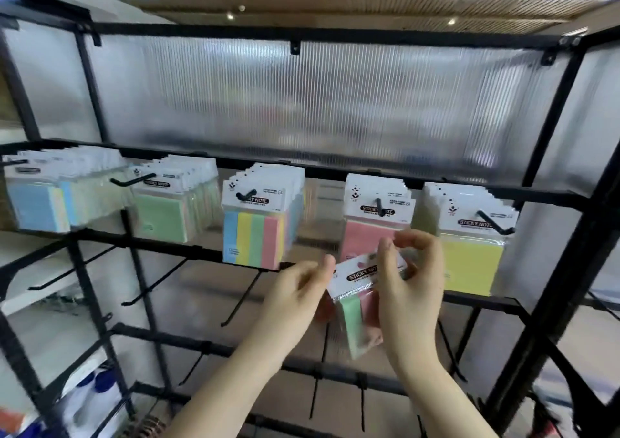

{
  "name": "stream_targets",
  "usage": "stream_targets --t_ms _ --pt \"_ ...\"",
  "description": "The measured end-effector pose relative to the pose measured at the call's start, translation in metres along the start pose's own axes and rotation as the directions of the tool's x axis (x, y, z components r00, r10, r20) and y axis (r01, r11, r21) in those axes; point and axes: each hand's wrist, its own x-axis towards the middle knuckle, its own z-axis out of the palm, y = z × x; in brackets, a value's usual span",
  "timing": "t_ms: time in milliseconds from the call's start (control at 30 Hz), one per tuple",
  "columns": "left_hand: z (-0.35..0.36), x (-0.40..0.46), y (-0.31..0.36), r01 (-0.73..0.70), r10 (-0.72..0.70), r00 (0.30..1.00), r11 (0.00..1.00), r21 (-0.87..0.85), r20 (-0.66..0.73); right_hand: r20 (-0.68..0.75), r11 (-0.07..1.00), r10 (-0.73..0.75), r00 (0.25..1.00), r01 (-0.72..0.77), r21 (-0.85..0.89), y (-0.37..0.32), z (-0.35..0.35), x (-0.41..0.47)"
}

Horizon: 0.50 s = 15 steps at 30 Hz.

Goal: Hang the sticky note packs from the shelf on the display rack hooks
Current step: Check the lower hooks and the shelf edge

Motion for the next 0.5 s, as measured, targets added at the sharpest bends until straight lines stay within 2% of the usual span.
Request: stream_targets --t_ms 100,200,300,400,500 --pt "-0.015 -0.015 0.006 -0.027 0.026 1.0 0.996 -0.082 -0.007 0.054 0.998 0.024 0.998 -0.027 0.055 -0.004 0.014 -0.016" --pt "-0.036 -0.02 0.013 -0.077 0.065 0.987 0.994 -0.076 -0.149 0.184 0.981 0.114 0.976 -0.14 0.136 -0.011 0.032 -0.026" --pt "-0.06 -0.019 0.021 -0.148 0.14 0.959 0.989 -0.012 -0.244 0.361 0.946 0.185 0.914 -0.265 0.187 -0.018 0.051 -0.026" --pt "-0.083 -0.009 0.027 -0.193 0.19 0.933 0.981 0.021 -0.306 0.48 0.95 0.136 0.867 -0.251 0.184 -0.029 0.073 -0.02" --pt "-0.102 0.009 0.032 -0.236 0.226 0.915 0.972 0.011 -0.334 0.484 0.957 0.077 0.872 -0.202 0.211 -0.041 0.093 -0.013"
